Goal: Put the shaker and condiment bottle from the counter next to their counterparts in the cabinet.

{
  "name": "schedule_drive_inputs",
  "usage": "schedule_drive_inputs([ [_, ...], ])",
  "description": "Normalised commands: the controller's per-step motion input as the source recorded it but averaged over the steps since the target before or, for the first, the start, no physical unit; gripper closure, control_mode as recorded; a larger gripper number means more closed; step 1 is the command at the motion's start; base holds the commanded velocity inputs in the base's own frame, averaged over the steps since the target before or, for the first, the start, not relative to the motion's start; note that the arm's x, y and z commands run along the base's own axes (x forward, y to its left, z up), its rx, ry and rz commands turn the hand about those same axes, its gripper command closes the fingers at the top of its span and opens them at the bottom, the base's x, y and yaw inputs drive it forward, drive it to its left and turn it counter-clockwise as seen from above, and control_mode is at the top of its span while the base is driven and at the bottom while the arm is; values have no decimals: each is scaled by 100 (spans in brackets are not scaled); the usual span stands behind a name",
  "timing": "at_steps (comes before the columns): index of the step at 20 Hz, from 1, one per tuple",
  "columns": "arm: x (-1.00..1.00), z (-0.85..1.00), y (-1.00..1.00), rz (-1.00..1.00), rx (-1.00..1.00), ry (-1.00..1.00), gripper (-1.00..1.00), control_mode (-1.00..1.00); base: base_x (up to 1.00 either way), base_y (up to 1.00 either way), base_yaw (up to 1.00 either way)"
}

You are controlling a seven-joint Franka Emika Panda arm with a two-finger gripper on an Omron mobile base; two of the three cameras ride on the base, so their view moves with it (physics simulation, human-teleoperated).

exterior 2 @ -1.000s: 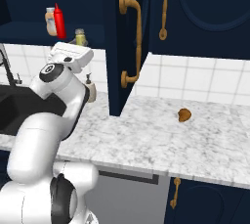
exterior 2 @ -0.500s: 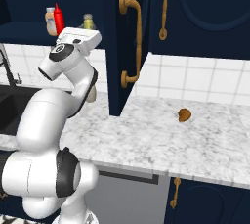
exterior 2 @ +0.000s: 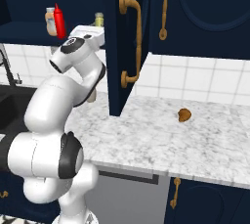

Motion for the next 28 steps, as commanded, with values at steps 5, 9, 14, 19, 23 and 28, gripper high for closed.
schedule_drive_inputs([
  [5,15,0,-26,-5,0,4,100,-100,0,0,0],
  [9,0,0,-24,-1,0,4,100,-100,0,0,0],
  [14,0,-4,-17,0,0,2,100,-100,0,0,0],
  [19,11,-23,-1,0,0,0,100,-100,0,0,0],
  [23,15,-34,0,0,0,0,100,-100,0,0,0],
  [28,24,-5,0,0,0,0,100,-100,0,0,0],
])
